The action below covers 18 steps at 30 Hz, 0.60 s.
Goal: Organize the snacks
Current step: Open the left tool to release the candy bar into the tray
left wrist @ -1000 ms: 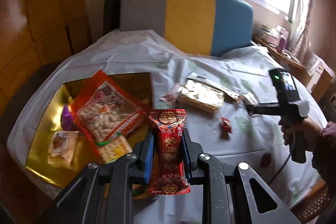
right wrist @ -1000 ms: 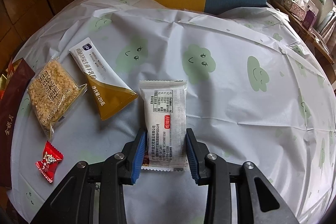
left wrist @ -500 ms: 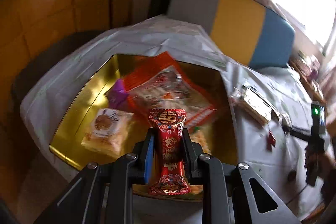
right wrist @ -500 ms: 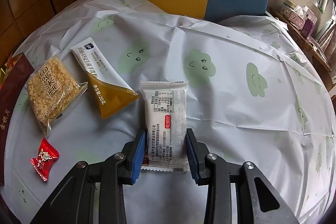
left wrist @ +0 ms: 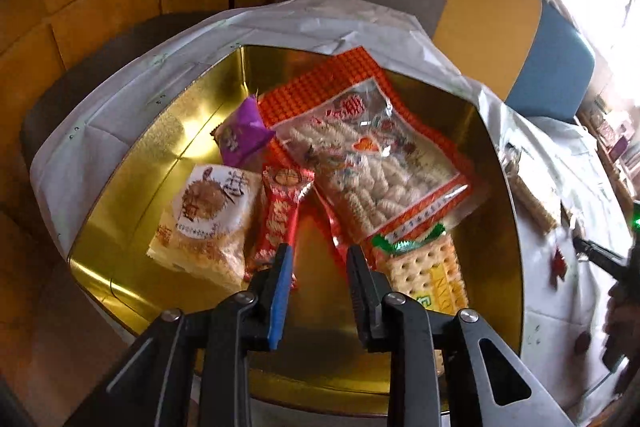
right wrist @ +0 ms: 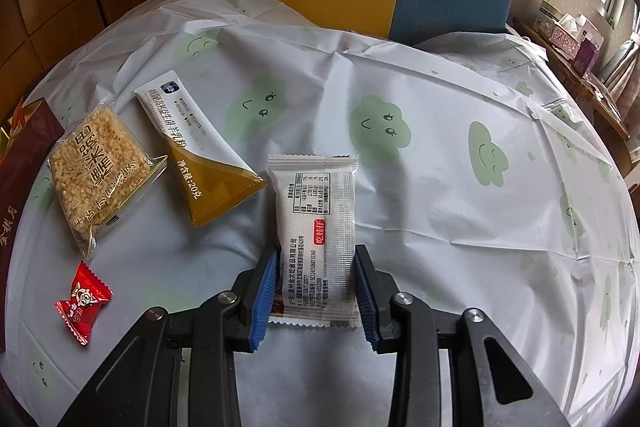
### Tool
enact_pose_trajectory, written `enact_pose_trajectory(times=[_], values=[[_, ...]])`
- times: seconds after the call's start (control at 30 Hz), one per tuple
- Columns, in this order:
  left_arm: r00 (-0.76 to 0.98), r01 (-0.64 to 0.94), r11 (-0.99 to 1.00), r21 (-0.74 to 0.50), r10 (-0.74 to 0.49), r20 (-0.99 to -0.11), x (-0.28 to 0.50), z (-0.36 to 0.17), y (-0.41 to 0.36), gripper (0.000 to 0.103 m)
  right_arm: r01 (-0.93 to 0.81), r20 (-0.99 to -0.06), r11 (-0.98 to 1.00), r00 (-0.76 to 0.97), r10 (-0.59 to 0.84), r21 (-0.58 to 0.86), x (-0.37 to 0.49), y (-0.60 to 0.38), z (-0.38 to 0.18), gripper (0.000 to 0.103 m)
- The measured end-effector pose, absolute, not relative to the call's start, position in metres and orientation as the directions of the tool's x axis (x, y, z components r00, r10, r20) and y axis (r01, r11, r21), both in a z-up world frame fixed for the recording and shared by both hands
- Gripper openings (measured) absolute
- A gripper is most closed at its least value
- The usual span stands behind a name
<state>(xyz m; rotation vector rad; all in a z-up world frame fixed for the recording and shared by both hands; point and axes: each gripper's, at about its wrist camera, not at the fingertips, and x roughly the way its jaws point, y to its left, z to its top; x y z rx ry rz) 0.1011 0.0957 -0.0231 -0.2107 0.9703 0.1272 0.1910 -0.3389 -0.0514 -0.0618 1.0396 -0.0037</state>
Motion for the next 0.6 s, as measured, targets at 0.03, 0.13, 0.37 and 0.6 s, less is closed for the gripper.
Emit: enact_pose_trajectory(times=[0.03,0.13,0.37,0.6], values=[[0.558,-0.199,0.973,-0.12,0.012,-0.83,0.101,-0.024,0.095,0.028,-0.026,-0.861,0.998,0.507,-0.033,-0.054,0.191,-0.339,-0.051,0.037],[0.567,-0.197,0.977,-0.088,0.041,-0.823,0.097,-0.02,0.09,0.028,-0.027,-0.861,0.998,0.507,-0.033,-0.054,0.191,-0.339,-0.051,0.037],[0.614,-0.17,0.984,-0.059,0.059,-0.787,0.085,-0.001,0.077,0.03,-0.028,-0.861,0.998,0.508,-0.035,-0.057,0.191,-0.338,-0.051,0.037],[0.647,-0.121,0.992,-0.042,0.047,-0.761,0.075,0.012,0.061,0.031,-0.028,-0.859,0.998,0.51,-0.035,-0.057,0.192,-0.338,-0.051,0.037]])
